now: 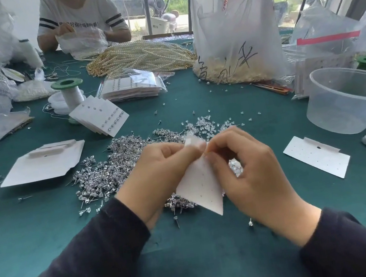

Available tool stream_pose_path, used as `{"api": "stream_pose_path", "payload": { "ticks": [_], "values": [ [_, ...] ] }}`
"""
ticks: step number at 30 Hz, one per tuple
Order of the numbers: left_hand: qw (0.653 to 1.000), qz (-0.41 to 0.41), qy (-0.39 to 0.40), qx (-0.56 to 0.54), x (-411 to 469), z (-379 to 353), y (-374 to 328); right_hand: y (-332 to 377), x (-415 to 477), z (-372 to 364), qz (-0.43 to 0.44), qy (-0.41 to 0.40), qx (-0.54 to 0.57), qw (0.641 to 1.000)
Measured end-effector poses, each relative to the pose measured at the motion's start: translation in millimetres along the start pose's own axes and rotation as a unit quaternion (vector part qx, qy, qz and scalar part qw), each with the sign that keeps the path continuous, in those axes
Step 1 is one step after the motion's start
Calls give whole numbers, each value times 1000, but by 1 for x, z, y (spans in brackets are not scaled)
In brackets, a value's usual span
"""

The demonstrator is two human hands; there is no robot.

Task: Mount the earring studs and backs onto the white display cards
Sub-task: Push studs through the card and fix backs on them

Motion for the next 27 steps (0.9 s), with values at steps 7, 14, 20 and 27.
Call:
{"api": "stream_pose_path", "payload": {
  "ticks": [7, 14, 20, 27],
  "values": [
    [841, -166, -169, 486, 8, 53, -36, -19, 8, 21, -139, -97, 127, 977],
    [831, -136, -43, 538, 19, 36, -6, -31, 6, 20, -252, -53, 233, 938],
    [843, -135, -66, 517, 18, 38, -10, -32, 1, 5, -348, 21, 463, 815],
    [839, -133, -48, 525, 15, 28, -7, -24, 0, -3, -362, 70, 539, 758]
  ]
}}
Point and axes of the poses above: each hand's wrist, its own x-axis towards the middle knuckle, its own z-axis out of the back of the hand, y = z × x, the point moved 5 cm from there along x, towards the middle knuckle, and after that the axes turned 8 degrees about -x, right-handed, at the moved point
